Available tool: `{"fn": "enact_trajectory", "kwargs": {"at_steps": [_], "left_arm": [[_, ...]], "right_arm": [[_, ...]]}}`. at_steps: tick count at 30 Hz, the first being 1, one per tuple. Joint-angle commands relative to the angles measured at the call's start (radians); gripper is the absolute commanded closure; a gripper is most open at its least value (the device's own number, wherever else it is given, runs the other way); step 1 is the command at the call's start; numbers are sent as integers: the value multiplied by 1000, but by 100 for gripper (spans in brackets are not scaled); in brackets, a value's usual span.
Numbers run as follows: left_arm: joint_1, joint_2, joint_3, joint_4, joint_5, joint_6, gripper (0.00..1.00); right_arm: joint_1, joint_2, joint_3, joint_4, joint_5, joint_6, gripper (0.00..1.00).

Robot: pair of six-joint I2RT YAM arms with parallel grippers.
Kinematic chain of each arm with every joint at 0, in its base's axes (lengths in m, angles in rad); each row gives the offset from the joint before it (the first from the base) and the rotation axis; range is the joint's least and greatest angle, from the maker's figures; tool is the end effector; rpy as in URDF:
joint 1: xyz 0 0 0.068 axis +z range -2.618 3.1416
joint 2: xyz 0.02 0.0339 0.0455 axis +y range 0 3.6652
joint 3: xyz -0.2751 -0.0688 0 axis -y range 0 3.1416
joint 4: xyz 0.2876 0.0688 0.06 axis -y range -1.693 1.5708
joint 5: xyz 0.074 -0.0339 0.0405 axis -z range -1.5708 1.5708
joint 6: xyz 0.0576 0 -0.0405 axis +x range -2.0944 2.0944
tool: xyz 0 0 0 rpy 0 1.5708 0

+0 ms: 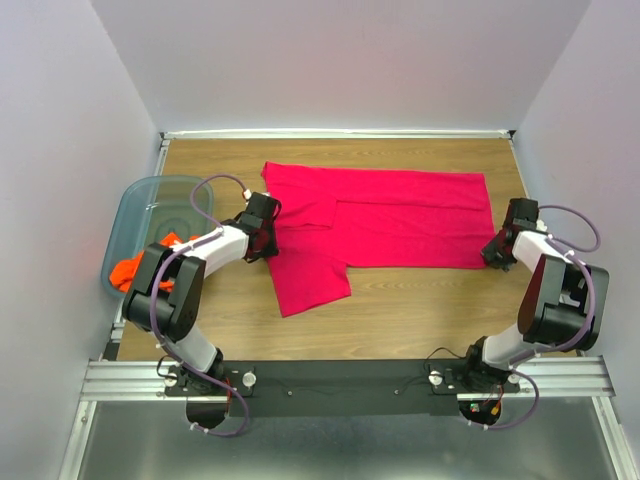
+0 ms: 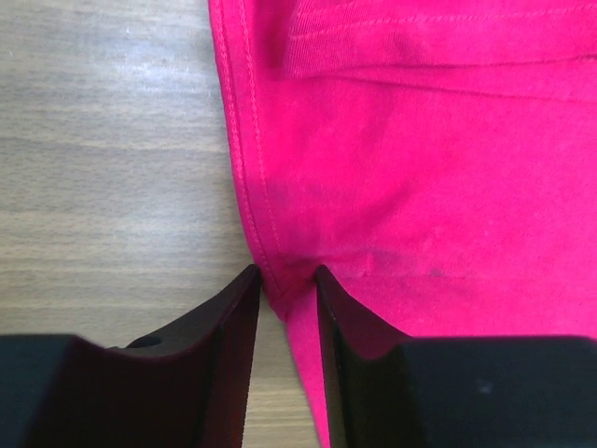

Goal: Fold and stack the t-shirts
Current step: Fold the tshirt

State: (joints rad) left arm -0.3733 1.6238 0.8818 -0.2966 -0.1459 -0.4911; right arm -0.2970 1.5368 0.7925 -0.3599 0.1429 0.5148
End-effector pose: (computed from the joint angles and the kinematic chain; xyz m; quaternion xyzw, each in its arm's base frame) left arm 0.3323 -0.1212 0.1252 -0.0758 0.9594 -0.0460 0.2676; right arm 0.3053 -0.1020 0.1207 0.3983 0.8851 -0.0440 0.2368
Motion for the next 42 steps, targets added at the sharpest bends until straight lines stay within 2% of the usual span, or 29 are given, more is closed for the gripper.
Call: {"fn": "enact_trajectory", "kwargs": {"at_steps": [1,2,4,11,19,28,42], "left_arm": [[-3,50,-43,5,-21,-20,68],[-4,50,-44,4,-23,-20,85],[-4,38,-47,-10,-29,-21,100],[13,-89,-52,-116,-29,-15,100],[80,-220,-50,-200,63,13,100],[191,-128,118,-226,137,108,100],[223,53,289,-191,238,140,100]], "right_arm": [[-7,-4,-45,-56,-37,-4,99],[-7,-7,-47,-56,-39,-4,99],[-7,-21,-49,-57,-42,-1,99],[-7,-135,-61,-112,-2,28,99],[-8,-256,-23,-209,14,13,99],[-7,-115,118,-223,-42,-70,99],[-5,132,385,-249,-124,-136,99]]}}
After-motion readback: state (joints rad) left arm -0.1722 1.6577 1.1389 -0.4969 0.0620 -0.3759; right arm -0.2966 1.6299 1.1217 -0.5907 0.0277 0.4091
